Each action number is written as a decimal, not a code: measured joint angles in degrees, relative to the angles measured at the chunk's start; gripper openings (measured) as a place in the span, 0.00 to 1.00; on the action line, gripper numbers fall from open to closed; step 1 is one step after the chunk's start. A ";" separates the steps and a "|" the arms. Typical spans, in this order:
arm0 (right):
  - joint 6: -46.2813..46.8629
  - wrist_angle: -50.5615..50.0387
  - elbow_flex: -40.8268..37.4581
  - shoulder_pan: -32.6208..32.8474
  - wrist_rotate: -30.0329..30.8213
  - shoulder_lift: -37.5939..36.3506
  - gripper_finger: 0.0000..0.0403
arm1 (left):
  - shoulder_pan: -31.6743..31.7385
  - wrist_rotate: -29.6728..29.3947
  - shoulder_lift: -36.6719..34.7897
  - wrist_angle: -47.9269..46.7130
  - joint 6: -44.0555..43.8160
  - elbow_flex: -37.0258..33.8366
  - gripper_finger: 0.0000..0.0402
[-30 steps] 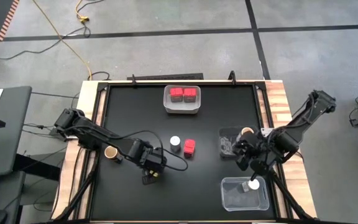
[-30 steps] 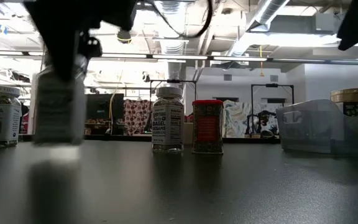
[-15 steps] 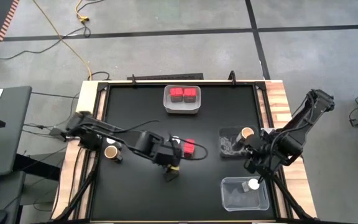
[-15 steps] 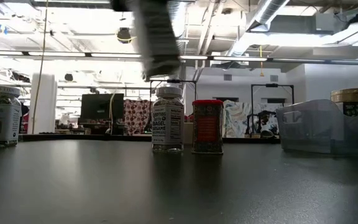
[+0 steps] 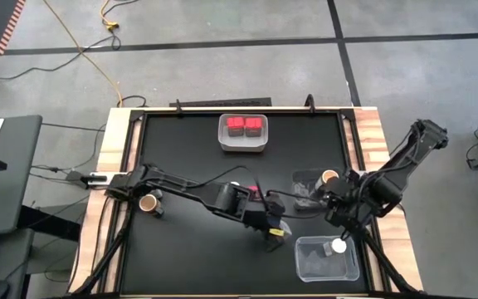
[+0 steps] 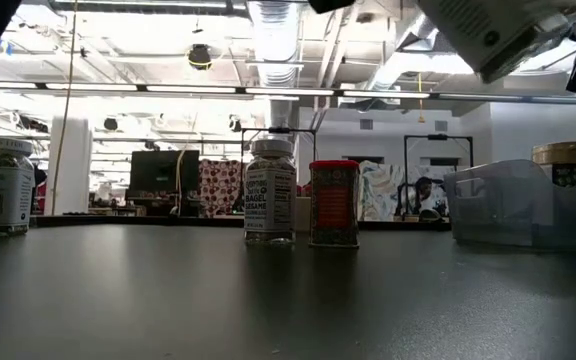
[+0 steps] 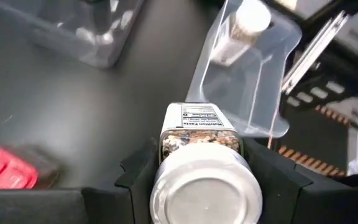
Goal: Sort spices by type
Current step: Put the bottom right white seasoning bottle into the transparent bin
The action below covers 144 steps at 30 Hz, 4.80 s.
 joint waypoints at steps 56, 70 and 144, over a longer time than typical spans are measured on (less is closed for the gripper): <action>-37.82 43.87 2.84 -8.02 -4.32 13.92 0.74 | -4.24 4.83 9.46 -24.14 1.47 0.81 0.53; -37.73 43.65 2.84 -7.82 -4.28 13.92 0.74 | -4.00 3.94 9.40 -23.30 -2.18 0.81 0.55; -57.82 26.54 50.32 -19.50 -22.70 56.03 0.74 | -18.28 -11.63 -59.28 51.20 5.82 -91.43 0.75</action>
